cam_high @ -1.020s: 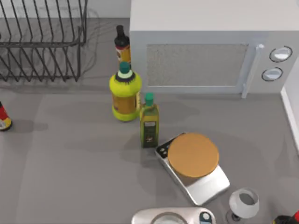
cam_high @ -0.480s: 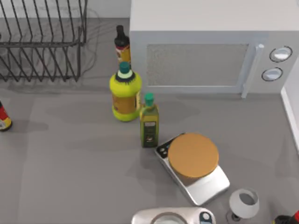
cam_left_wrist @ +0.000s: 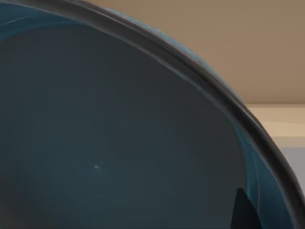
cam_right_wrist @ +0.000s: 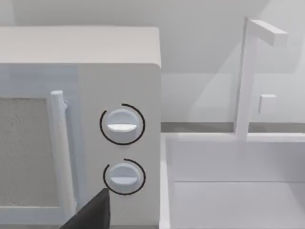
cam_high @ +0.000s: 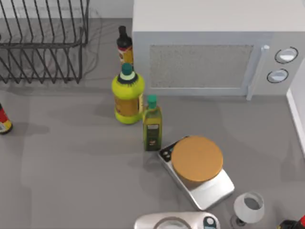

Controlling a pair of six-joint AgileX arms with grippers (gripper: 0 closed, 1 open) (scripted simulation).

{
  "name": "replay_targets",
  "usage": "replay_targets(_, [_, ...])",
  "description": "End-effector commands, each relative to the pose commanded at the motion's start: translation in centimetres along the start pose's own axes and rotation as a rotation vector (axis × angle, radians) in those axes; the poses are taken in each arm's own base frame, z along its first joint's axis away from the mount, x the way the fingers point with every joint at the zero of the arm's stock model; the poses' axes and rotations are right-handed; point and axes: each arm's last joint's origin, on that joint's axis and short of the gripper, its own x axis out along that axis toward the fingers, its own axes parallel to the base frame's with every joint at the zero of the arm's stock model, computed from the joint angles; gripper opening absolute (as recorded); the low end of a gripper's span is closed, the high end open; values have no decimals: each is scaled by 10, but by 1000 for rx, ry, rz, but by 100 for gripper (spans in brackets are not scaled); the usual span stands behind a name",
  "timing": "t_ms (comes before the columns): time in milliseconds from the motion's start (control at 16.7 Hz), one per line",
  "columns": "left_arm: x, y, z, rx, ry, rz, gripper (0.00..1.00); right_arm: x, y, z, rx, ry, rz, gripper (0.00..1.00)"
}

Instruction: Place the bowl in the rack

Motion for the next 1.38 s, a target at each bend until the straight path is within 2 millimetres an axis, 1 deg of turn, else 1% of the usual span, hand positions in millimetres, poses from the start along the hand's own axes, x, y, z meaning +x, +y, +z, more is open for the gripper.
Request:
replay_targets(180, [49,0,-47,6,-10,-1,0,0,0,0,0,0,0,100])
replay_targets(300, [72,-2,-80,9,-22,-3,0,0,0,0,0,0,0,100])
replay_targets(480, [91,-8,-124,7,-21,-7,0,0,0,0,0,0,0,100])
replay_targets(600, [96,-11,-144,4,-12,-8,0,0,0,0,0,0,0,100])
replay_targets(720, [98,-13,-151,3,-8,-8,0,0,0,0,0,0,0,100])
replay_targets(960, [98,-13,-151,3,-8,-8,0,0,0,0,0,0,0,100])
replay_targets(1380, [98,-13,-151,3,-8,-8,53,0,0,0,0,0,0,100])
